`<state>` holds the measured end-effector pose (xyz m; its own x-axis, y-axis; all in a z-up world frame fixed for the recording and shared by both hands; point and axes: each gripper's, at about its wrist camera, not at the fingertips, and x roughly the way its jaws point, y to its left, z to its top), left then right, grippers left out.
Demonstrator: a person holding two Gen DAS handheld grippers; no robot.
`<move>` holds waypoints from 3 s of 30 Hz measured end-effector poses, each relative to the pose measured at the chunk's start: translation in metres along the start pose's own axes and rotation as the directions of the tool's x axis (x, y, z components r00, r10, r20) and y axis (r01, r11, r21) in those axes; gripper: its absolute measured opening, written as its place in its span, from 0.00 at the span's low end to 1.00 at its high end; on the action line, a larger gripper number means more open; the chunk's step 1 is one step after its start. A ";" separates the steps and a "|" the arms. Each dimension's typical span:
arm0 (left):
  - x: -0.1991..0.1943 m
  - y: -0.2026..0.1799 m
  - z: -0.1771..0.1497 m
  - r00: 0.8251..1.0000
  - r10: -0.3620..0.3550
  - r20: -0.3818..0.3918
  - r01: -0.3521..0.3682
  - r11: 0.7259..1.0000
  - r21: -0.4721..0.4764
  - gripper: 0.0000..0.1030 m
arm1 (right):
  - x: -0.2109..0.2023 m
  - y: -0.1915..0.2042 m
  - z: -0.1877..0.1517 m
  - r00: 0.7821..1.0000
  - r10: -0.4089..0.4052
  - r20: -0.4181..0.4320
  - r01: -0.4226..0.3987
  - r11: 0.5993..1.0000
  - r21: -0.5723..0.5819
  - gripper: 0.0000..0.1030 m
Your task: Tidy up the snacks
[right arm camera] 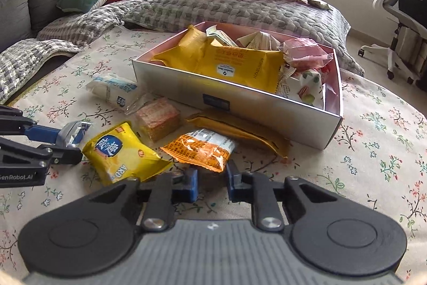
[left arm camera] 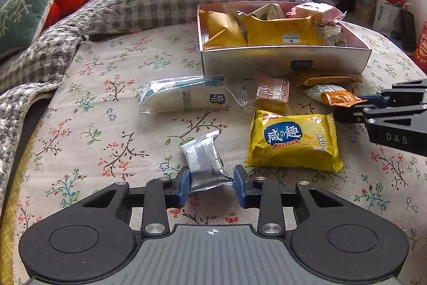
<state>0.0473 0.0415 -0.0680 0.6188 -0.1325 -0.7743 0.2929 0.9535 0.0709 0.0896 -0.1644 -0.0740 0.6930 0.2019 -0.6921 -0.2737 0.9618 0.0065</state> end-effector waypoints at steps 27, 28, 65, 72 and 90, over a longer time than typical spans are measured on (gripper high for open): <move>-0.004 0.004 0.009 0.999 -0.038 -0.009 0.037 0.998 -0.060 0.31 | 0.017 -0.006 0.021 0.996 -0.039 -0.084 0.057 0.972 0.226 0.39; -0.004 0.003 0.010 0.999 -0.039 -0.007 0.039 0.998 -0.058 0.31 | 0.017 -0.002 0.020 0.995 -0.052 -0.082 0.067 0.978 0.197 0.38; 0.044 -0.006 0.140 0.987 -0.083 0.136 0.100 0.987 -0.129 0.32 | 0.004 -0.055 0.123 0.997 -0.040 0.070 0.016 0.950 0.311 0.35; 0.063 -0.004 0.147 0.990 -0.076 0.122 0.092 0.987 -0.131 0.32 | 0.019 -0.060 0.132 0.997 -0.048 0.058 0.028 0.950 0.312 0.35; 0.071 -0.016 0.151 0.990 -0.058 0.126 0.068 0.995 -0.076 0.72 | 0.024 -0.063 0.138 0.995 -0.075 0.069 0.050 0.950 0.309 0.55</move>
<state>0.1961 -0.0243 -0.0292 0.6879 -0.2210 -0.6914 0.2785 0.9600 -0.0299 0.2151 -0.1950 0.0088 0.7561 0.1414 -0.6390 -0.0189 0.9807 0.1947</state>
